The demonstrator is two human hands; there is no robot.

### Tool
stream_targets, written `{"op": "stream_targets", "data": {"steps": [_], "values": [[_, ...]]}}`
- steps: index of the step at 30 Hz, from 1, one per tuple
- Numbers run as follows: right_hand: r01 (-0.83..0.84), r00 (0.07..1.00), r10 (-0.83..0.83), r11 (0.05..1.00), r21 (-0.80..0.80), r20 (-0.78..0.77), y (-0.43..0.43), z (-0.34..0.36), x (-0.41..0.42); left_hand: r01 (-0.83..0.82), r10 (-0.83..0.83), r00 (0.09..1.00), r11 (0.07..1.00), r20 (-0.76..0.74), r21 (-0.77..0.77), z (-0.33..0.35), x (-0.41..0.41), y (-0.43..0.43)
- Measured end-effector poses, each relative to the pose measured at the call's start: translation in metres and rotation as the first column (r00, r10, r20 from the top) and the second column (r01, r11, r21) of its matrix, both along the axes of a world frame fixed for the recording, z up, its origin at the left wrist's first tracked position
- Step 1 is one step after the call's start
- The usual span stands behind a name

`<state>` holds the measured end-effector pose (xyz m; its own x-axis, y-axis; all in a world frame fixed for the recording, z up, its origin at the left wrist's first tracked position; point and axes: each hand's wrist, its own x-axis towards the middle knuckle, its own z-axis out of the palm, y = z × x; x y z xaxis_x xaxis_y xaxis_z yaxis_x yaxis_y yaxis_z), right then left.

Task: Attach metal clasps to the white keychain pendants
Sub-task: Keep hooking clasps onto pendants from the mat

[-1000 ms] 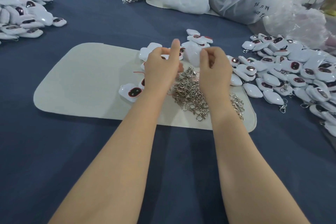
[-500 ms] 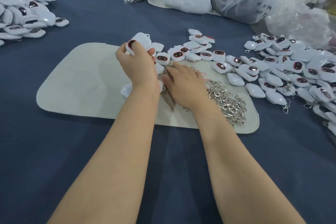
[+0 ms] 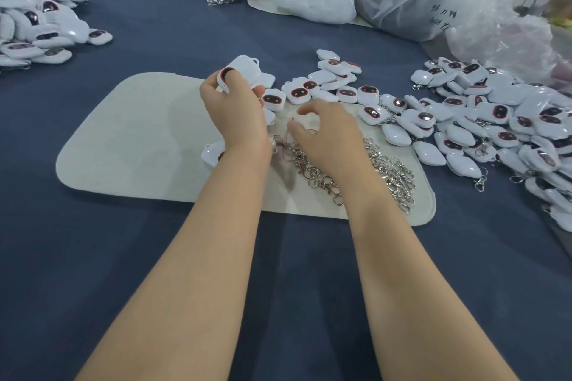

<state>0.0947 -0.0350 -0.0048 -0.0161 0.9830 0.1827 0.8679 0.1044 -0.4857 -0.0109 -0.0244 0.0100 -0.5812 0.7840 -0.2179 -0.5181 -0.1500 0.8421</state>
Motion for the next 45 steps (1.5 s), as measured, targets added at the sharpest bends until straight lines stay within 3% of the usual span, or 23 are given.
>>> {"op": "stream_targets", "data": {"steps": [3, 9, 12, 15, 19, 23, 27, 32, 41, 45], "values": [[-0.147, 0.986, 0.154, 0.984, -0.103, 0.070, -0.001, -0.003, -0.008, 0.027, -0.027, 1.000, 1.000, -0.016, 0.004, 0.001, 0.003, -0.002], [0.116, 0.986, -0.108, 0.992, -0.055, 0.126, 0.005, -0.005, 0.007, 0.199, -0.197, 0.979, 0.980, -0.056, 0.020, -0.001, 0.019, -0.005], [0.138, 0.990, -0.138, 0.990, -0.004, 0.010, 0.004, -0.004, 0.011, 0.245, -0.242, 0.964, 0.969, -0.110, 0.017, -0.001, 0.026, -0.008], [-0.012, 0.999, 0.013, 1.000, 0.013, -0.044, 0.002, 0.001, 0.005, 0.197, -0.184, 0.974, 0.976, -0.131, 0.095, 0.007, 0.019, -0.008], [-0.249, 0.963, 0.265, 0.946, -0.207, 0.053, -0.007, 0.007, -0.006, 0.049, -0.027, 0.991, 0.985, -0.133, 0.168, 0.018, -0.003, -0.004], [-0.202, 0.938, 0.270, 0.935, -0.291, 0.217, -0.013, -0.003, -0.022, -0.010, 0.027, 0.994, 0.987, -0.108, 0.160, 0.019, -0.013, -0.005], [-0.121, 0.952, 0.207, 0.931, -0.343, 0.226, -0.011, 0.008, -0.011, -0.001, 0.018, 0.993, 0.989, -0.116, 0.147, 0.016, -0.009, -0.005], [0.044, 0.988, 0.002, 0.957, -0.287, 0.157, -0.004, 0.015, 0.021, 0.099, -0.084, 0.986, 0.990, -0.145, 0.099, 0.008, 0.003, -0.004], [0.073, 0.993, -0.060, 0.988, -0.138, 0.098, 0.005, 0.003, 0.015, 0.373, -0.367, 0.918, 0.928, -0.147, 0.012, -0.011, 0.027, -0.006], [0.123, 0.986, -0.123, 0.992, -0.007, -0.115, 0.008, -0.006, 0.018, 0.328, -0.313, 0.910, 0.945, -0.272, 0.013, -0.018, 0.030, -0.005]]}}
